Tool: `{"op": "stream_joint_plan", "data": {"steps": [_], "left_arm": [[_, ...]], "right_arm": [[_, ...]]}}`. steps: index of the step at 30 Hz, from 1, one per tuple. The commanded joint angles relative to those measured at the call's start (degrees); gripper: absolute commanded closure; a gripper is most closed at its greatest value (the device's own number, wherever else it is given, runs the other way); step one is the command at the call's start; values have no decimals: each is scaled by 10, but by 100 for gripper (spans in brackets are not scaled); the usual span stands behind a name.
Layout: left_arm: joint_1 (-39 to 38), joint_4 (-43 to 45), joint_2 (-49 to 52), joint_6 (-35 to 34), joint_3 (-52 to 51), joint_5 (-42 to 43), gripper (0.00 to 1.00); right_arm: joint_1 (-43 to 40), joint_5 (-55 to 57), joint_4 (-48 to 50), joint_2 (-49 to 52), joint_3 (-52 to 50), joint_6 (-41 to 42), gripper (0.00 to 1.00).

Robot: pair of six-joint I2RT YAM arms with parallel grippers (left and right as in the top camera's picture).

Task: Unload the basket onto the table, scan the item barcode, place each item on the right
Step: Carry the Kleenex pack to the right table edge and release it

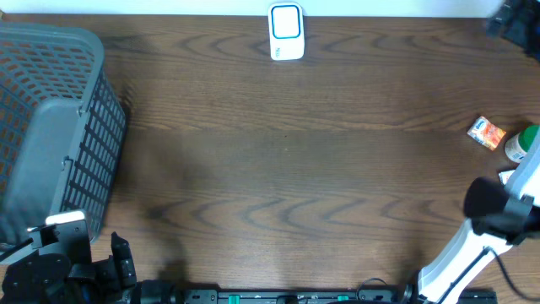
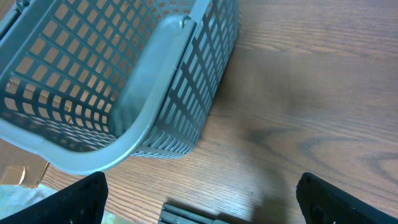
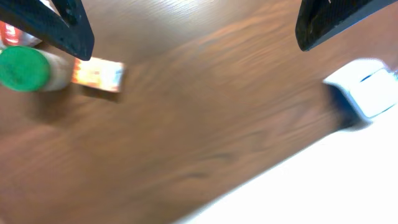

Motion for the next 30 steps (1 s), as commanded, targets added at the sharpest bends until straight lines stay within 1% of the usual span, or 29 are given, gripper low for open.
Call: {"op": "stream_joint_plan", "data": {"steps": [1, 3, 6, 8, 11, 12, 14, 17, 21, 24, 30], "left_arm": [[2, 0, 0, -7, 3, -5, 3], [2, 0, 0, -7, 3, -5, 3], [2, 0, 0, -7, 3, -5, 3], [2, 0, 0, -7, 3, -5, 3], [2, 0, 0, -7, 3, -5, 3], [2, 0, 0, -7, 3, -5, 3], [2, 0, 0, -7, 3, -5, 3], [2, 0, 0, -7, 3, -5, 3], [2, 0, 0, -7, 3, -5, 3], [2, 0, 0, -7, 3, -5, 3], [2, 0, 0, -7, 3, -5, 3]], "right_arm": [[97, 37, -20, -96, 9, 4, 1], [144, 65, -30, -144, 9, 4, 1], [216, 70, -64, -222, 9, -13, 1], [250, 82, -107, -263, 9, -18, 1], [277, 90, -117, -322, -5, -39, 1], [282, 84, -117, -342, -14, -39, 1], [287, 76, -117, -395, -29, -12, 1], [286, 80, -115, -448, -28, -11, 1], [286, 80, -76, -518, -28, -11, 1], [286, 108, -68, -546, -28, -18, 1], [280, 170, -63, -560, -28, -18, 1]]}}
